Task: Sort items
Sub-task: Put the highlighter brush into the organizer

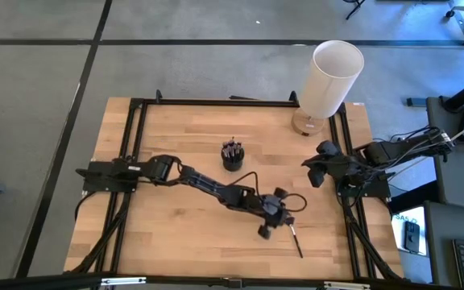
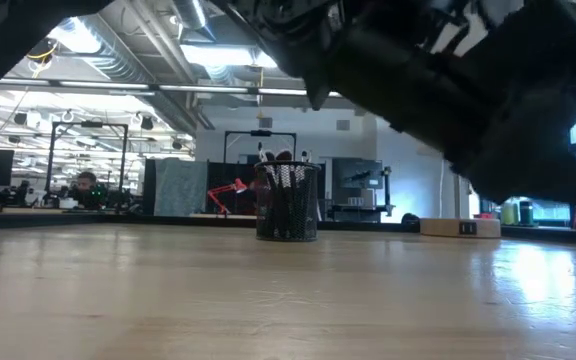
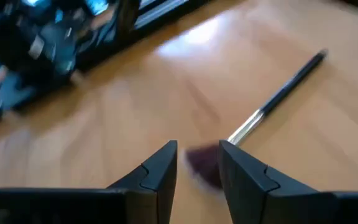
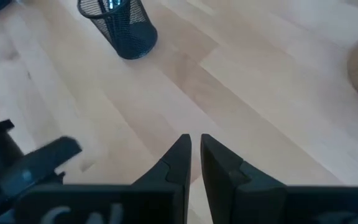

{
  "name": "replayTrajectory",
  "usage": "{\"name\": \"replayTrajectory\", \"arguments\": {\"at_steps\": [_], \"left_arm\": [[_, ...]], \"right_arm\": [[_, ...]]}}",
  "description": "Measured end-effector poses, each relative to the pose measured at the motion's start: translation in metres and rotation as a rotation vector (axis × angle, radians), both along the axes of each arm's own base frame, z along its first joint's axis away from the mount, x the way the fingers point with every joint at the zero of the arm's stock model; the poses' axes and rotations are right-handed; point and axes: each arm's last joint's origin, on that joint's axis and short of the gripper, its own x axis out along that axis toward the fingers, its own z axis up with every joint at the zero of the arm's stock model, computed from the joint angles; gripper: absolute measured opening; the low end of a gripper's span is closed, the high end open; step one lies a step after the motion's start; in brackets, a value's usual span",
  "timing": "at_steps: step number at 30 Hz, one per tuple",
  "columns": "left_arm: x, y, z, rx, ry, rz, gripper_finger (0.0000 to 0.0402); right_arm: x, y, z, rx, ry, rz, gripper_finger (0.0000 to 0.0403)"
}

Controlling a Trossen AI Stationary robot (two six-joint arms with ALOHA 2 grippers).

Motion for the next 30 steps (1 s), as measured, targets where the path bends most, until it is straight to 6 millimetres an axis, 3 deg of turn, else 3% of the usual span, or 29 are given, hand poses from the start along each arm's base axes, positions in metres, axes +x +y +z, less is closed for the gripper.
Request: {"name": "replayTrajectory", "arguments": {"at_steps": [4,7,13,18,23,30], "left_arm": [[0.001,-0.009,0.004,-0.031,-0.027,-0.056,0.0127],[0.002,-0.008,0.002,-0.062,-0.024,-0.005,0.0143],[0.009,0.010,-0.018,-0.140,-0.015,0.062,0.0176],[0.008,0.007,-0.033,-0.170,0.046,-0.055,0.0186],[0.006,0.006,-0.040,-0.186,0.088,-0.095,0.0169],[0.007,0.015,-0.041,-0.186,0.111,0.020,0.0094]], "right_arm": [[-0.001,0.000,0.001,0.012,-0.007,0.008,0.0037],[-0.001,0.000,0.001,0.018,-0.013,0.003,0.0037],[0.001,0.000,0.002,0.034,-0.034,-0.007,0.0037],[0.001,0.001,0.003,0.033,-0.039,-0.004,0.0037],[0.001,0.001,0.002,0.021,-0.032,0.006,0.0037],[0.001,0.001,0.003,0.021,-0.039,0.008,0.0037]]}}
